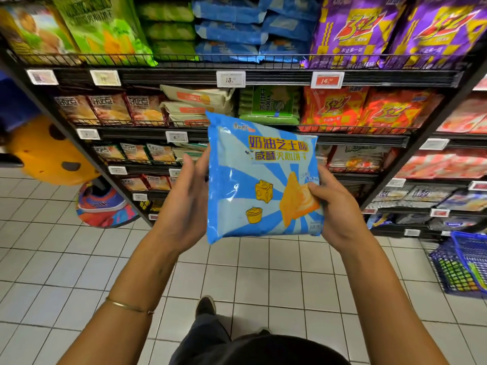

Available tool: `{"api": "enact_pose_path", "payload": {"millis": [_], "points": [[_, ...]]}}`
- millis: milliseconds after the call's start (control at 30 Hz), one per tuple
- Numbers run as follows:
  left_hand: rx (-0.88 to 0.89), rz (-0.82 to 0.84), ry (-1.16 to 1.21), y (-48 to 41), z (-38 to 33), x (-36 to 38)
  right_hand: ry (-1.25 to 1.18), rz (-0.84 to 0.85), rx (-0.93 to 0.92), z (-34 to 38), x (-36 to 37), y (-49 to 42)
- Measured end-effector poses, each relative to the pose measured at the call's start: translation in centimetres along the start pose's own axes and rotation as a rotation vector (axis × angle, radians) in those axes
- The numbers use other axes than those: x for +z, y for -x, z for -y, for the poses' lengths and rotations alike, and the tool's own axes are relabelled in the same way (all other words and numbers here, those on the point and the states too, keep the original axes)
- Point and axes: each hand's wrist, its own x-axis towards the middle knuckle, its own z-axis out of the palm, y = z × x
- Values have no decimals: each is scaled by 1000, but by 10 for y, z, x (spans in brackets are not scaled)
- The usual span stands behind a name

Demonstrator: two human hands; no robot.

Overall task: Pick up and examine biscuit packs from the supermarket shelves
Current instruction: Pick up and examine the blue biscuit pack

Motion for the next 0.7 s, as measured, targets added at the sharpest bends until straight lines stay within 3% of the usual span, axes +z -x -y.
{"api": "enact_pose_path", "payload": {"millis": [133, 333, 400, 467, 567, 700], "points": [[50, 3, -156, 1, 8, 16, -152, 42, 250, -17, 15, 2], [30, -111, -294, -3, 28, 29, -150, 81, 616, -48, 49, 15], [49, -171, -538, -3, 30, 30, -240, 111, 668, -50, 54, 18], [14, -151, -697, 0, 33, 30, -220, 132, 679, -49, 56, 22], [-32, -84, -487, 3, 38, 31, -52, 173, 649, -49, 59, 24], [-126, -184, -339, 6, 39, 32, 142, 62, 346, -53, 65, 20]]}}
